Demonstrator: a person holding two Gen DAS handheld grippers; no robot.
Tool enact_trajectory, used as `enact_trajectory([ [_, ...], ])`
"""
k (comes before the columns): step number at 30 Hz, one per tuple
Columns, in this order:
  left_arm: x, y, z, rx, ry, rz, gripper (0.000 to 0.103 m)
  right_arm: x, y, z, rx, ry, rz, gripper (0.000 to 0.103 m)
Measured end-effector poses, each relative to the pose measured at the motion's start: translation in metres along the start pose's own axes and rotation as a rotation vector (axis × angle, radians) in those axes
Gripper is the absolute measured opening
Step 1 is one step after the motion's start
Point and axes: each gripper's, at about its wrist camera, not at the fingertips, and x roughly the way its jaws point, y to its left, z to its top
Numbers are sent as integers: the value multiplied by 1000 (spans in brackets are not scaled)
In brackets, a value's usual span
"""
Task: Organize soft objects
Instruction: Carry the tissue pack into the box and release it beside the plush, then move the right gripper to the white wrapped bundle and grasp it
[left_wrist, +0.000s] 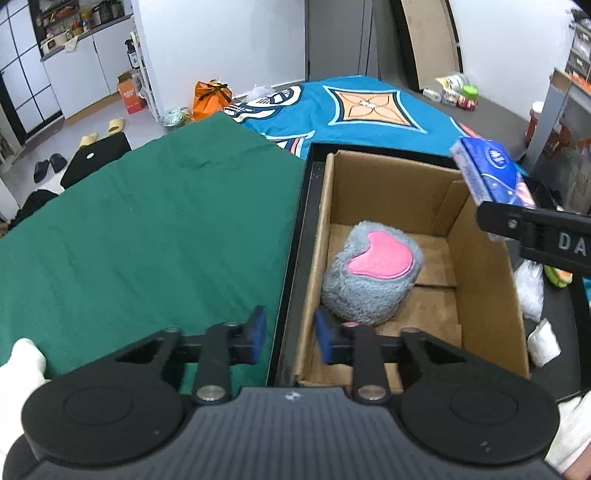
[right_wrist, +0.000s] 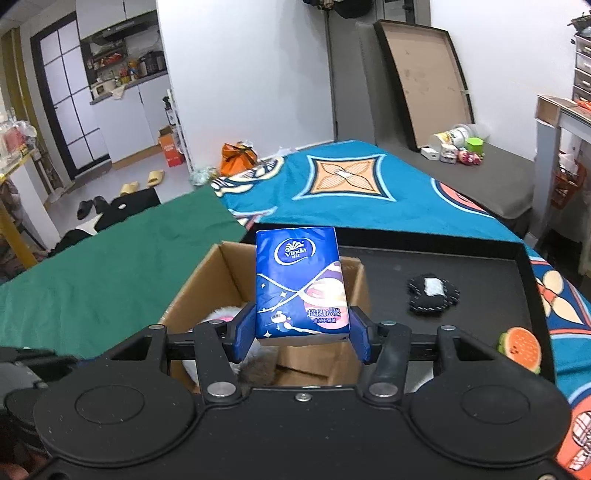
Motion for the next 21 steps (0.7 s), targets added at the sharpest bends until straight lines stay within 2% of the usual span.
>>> enact_trajectory([
  [1, -1, 0, 0, -3, -7, 1, 16, 3, 1, 0, -1, 9, -8, 57],
  [4, -2, 0, 0, -10, -16, 1, 10, 6, 2, -3, 1, 34, 8, 60],
  [11, -5, -1, -1, -9, -24, 2, 9, -8, -11, -13, 21, 41, 5, 66],
  [21, -11, -3, -3, 8, -51, 33, 8, -23, -35, -23, 62, 37, -2, 68],
])
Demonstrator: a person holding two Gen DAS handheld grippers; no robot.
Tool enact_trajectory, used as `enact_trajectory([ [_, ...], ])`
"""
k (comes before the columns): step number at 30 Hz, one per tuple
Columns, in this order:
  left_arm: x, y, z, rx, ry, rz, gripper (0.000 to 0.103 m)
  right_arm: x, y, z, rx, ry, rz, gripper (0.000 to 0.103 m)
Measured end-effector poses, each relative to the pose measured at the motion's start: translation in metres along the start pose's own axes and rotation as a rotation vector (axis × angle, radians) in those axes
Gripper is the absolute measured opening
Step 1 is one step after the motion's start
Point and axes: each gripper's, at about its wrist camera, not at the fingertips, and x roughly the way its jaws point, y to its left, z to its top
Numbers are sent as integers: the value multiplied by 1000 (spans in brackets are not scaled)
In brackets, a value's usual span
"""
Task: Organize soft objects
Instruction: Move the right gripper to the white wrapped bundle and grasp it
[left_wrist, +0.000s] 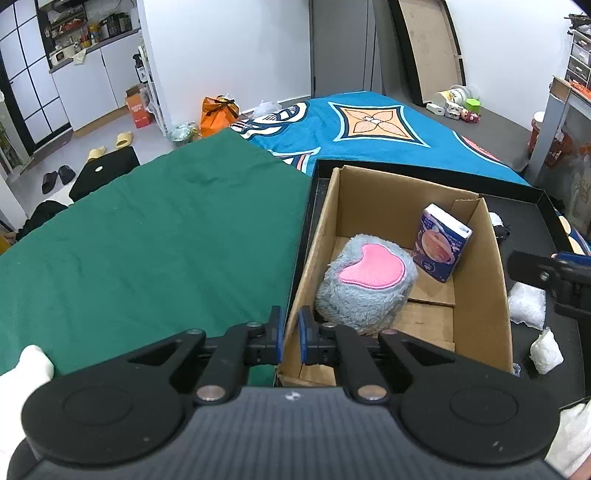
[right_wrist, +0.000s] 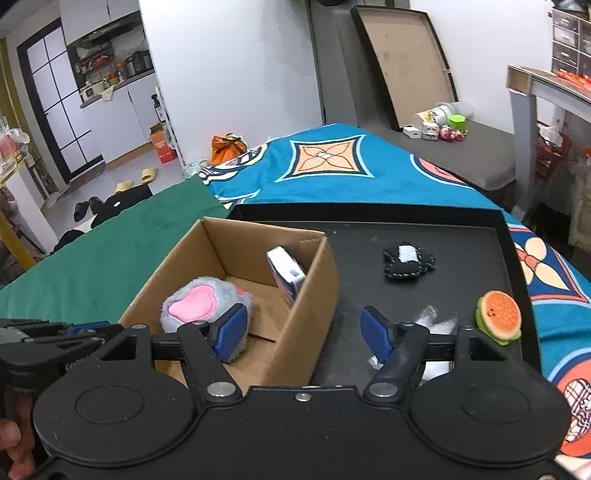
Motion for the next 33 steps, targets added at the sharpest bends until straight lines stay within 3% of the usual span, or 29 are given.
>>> enact_trajectory([
  [20, -5, -18, 1, 91, -33, 74, 12, 2, -78, -40, 200, 58, -4, 68],
  [23, -2, -22, 2, 111, -18, 85, 19, 4, -89, -45, 231, 71, 7, 68],
  [28, 0, -30, 2, 147, -14, 98, 44, 6, -105, -52, 271, 86, 27, 68],
  [33, 1, -35, 2, 160, -10, 119, 55, 14, -119, -59, 294, 110, 17, 68],
])
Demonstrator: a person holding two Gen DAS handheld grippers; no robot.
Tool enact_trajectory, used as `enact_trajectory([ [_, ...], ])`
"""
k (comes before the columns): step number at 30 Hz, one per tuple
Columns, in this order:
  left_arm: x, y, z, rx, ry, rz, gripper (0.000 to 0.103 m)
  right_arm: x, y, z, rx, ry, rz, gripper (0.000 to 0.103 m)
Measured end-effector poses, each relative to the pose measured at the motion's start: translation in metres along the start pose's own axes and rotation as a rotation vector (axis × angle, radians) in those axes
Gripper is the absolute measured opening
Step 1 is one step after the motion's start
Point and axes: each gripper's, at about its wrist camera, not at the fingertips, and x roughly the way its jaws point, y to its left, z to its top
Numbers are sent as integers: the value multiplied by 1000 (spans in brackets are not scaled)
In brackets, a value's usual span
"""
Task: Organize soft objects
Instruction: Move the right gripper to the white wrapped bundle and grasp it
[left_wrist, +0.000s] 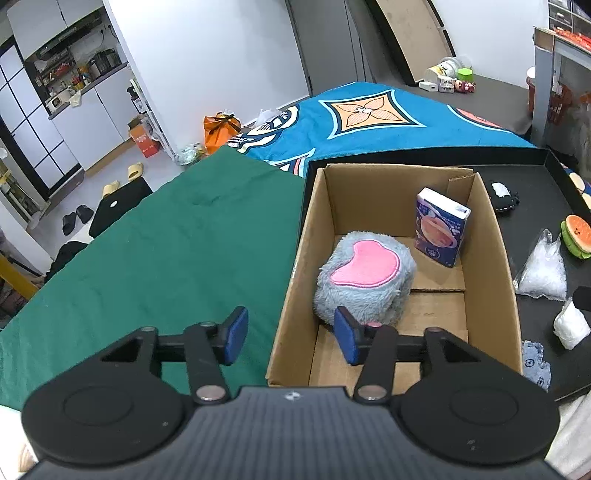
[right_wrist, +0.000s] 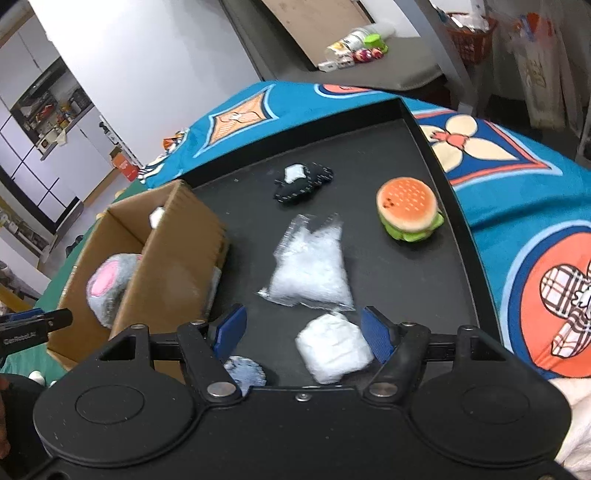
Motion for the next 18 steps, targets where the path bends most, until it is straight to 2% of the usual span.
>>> enact_trajectory([
  [4, 3, -7, 2, 26, 10, 32, 67, 8, -9, -2, 18, 32, 0, 68],
  [10, 8, -14, 4, 50, 32, 47, 71, 24, -9, -10, -4, 91, -10, 68],
  [12, 8, -16, 5, 59, 36, 56, 74, 29, -9, -13, -16, 97, -33, 64],
  [13, 9, -17, 5, 64, 39, 60, 75, 28, -7, -14, -37, 88, -46, 53],
  [14, 10, -18, 5, 68, 43, 63, 75, 28, -5, -13, -63, 87, -63, 50],
  [18, 9, -20, 5, 75, 40, 72, 76, 24, -11, -11, -19, 84, -36, 49],
])
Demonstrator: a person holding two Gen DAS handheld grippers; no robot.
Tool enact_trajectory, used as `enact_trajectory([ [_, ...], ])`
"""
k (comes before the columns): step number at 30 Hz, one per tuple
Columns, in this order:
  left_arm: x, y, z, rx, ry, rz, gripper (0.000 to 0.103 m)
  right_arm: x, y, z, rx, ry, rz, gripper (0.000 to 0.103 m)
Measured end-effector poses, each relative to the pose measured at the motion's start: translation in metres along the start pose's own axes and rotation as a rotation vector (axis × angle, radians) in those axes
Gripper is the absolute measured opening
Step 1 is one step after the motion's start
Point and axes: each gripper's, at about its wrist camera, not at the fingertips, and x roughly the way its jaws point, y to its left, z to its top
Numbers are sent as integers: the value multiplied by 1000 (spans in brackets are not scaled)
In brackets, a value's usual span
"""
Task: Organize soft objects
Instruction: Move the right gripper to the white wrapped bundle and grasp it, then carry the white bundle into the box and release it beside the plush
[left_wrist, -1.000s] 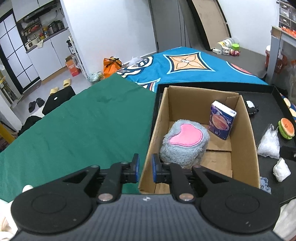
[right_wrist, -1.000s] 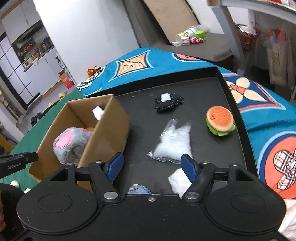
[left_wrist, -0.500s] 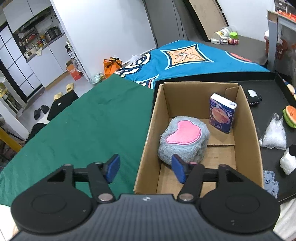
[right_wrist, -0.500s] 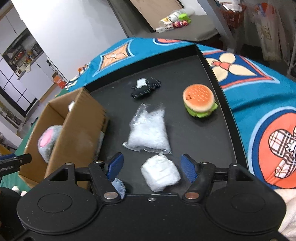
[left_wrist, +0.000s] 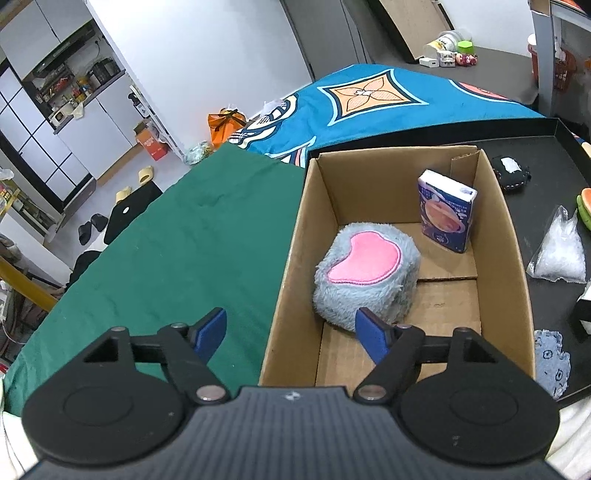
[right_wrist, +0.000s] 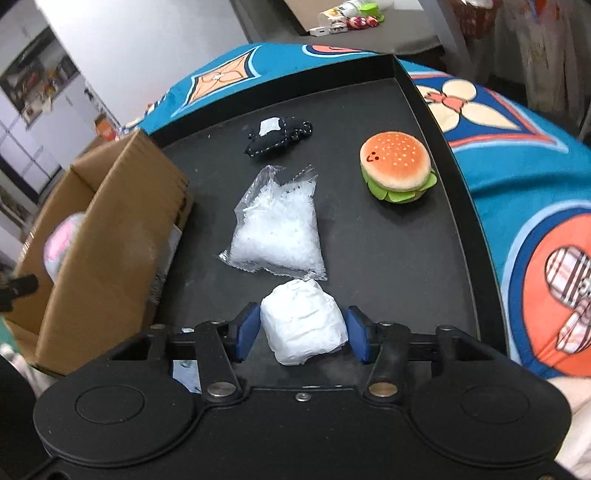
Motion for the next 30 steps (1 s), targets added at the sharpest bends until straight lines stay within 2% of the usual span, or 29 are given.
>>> enact_trajectory([
  [11, -4, 4, -2, -9, -14, -29, 76, -15, 6, 2, -10, -67, -8, 50],
  [24, -18, 9, -12, -4, -56, -194, 76, -41, 30, 11, -54, -163, -27, 50],
  [28, -19, 13, -13, -21, -59, -235, 75, -47, 43, 14, -82, -180, -29, 50],
  [30, -20, 16, -14, -46, -74, -230, 75, -50, 51, 14, -97, -185, -27, 50],
])
